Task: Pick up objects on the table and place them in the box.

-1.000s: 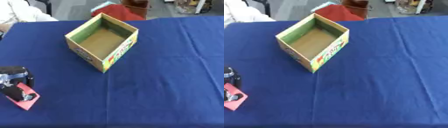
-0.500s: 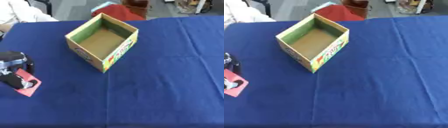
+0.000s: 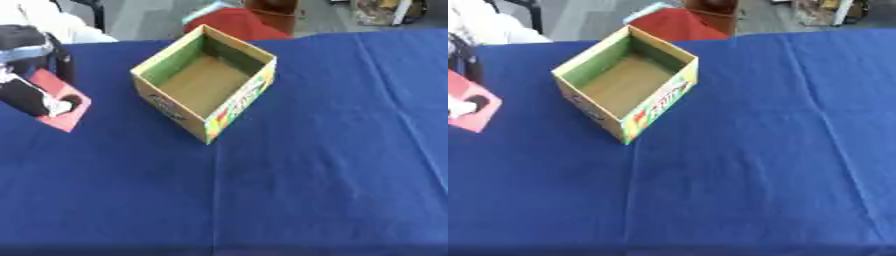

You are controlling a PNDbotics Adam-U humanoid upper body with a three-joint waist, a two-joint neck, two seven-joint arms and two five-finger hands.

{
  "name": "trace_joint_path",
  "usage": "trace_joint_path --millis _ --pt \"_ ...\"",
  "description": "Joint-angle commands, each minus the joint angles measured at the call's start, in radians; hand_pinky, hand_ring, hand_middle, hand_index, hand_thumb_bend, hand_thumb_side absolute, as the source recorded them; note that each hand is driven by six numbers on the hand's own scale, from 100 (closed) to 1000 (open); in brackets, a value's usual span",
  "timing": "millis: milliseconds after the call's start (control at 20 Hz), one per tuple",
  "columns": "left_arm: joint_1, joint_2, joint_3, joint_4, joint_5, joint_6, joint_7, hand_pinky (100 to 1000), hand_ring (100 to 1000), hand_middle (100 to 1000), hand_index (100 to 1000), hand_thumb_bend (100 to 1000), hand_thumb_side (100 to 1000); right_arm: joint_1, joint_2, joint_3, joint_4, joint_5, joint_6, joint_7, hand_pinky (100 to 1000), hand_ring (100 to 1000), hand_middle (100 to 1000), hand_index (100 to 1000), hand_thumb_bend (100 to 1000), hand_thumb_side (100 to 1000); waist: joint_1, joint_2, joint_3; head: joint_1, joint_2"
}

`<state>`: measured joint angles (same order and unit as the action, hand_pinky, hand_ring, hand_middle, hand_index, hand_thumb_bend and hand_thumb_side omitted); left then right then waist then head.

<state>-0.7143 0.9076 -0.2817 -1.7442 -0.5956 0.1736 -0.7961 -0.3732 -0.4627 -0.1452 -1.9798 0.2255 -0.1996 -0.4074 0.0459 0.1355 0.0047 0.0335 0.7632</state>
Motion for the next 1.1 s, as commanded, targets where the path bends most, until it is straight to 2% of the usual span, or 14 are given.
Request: trace_joint_path --millis 50,350,600,850,1100 --pt "-0.082 -0.03 -0.005 0.045 -0.021 -0.027 -0.011 301 473 545 638 131 249 -0.013 -0.026 0.001 -0.02 -0.007 0.0 0.005 696 753 861 782 100 999 -0.001 -0.012 -0.002 0.006 0.004" --pt "-0.259 -0.186 -0.046 0.196 -0.058 -0.058 -0.013 294 471 541 647 100 232 -0.02 -0.021 0.005 -0.02 -0.012 -0.001 0.01 694 752 862 781 100 1000 -0.005 -0.001 -0.014 0.023 -0.013" --pt "-0.366 -0.337 -0.056 0.343 -0.1 -0.086 0.045 280 463 522 651 100 244 -0.035 -0.009 0.007 -0.02 -0.018 -0.003 0.014 693 752 864 781 100 1000 -0.009 0.019 -0.031 0.04 -0.037" --pt "-0.435 -0.442 -0.048 0.475 -0.169 -0.112 0.12 282 464 519 650 100 242 -0.049 -0.002 0.005 -0.02 -0.022 -0.007 0.013 693 752 865 781 100 1000 -0.013 0.04 -0.047 0.054 -0.06" --pt "-0.461 -0.527 -0.027 0.585 -0.244 -0.142 0.213 280 462 513 651 100 255 -0.064 0.007 0.007 -0.02 -0.027 -0.01 0.016 692 752 866 780 100 1000 -0.019 0.058 -0.06 0.068 -0.085"
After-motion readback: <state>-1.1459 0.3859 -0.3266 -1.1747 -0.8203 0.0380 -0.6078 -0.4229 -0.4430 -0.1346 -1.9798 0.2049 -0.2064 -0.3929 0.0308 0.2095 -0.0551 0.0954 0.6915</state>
